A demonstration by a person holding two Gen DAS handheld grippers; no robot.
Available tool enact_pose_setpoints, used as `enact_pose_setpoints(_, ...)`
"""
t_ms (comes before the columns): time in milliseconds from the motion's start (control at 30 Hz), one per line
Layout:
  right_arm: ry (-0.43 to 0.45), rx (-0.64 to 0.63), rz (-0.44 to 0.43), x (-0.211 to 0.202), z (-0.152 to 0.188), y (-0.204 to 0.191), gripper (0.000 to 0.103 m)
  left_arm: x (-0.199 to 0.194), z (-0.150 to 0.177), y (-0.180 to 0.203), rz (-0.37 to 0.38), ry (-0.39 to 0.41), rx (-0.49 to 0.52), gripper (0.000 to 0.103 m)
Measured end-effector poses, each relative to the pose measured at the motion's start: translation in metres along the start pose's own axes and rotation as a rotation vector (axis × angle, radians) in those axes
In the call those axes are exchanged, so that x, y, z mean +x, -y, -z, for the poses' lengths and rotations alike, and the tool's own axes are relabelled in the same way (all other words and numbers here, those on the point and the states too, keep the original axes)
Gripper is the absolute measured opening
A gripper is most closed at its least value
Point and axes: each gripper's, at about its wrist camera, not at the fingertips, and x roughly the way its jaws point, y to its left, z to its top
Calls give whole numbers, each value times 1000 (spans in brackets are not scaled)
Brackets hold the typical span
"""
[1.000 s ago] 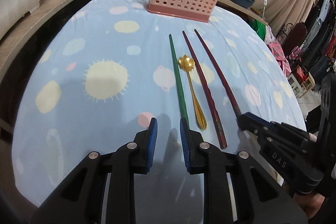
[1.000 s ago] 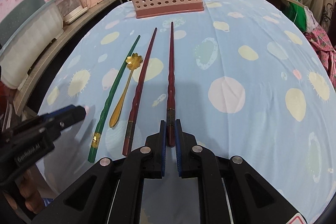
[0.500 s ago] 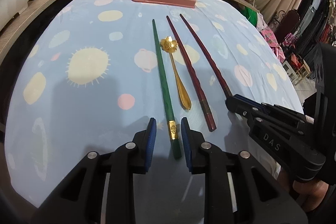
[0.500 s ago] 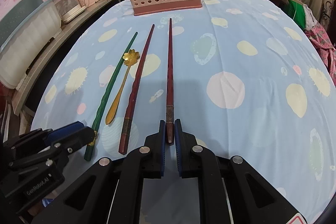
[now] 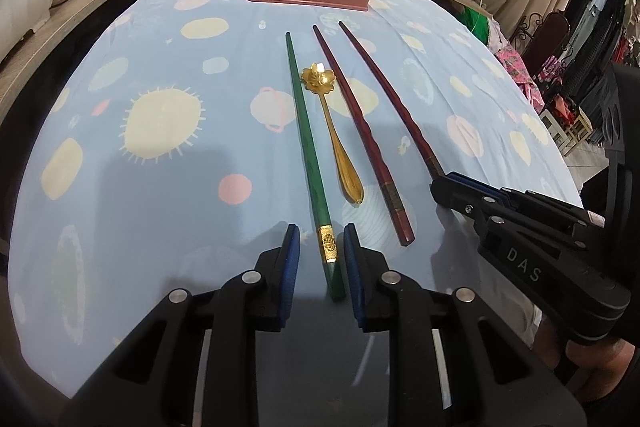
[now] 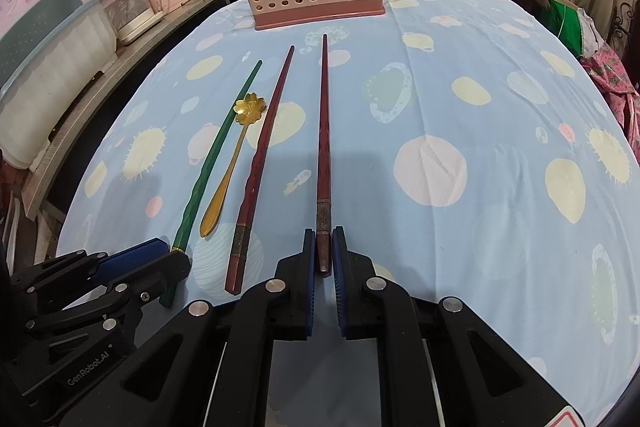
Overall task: Organize utensils
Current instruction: 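Close the left tool on the green chopstick while the right tool grasps a dark red chopstick, then lift both held chopsticks and carry them over the pink basket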
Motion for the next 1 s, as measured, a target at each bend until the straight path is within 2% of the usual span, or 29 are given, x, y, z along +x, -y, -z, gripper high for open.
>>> enact_pose_setpoints(100,0,0,0,0,0,0,11,0,0,-2,-2,1,-5,13)
enact_pose_setpoints(267,-1,0,0,0,0,0,11,-1,1,-4,-4,3,-10,9)
enact_pose_setpoints(1000,-9,-1,-24,-17,19,5,9,-6,-1,-17,-15,20,-55,7)
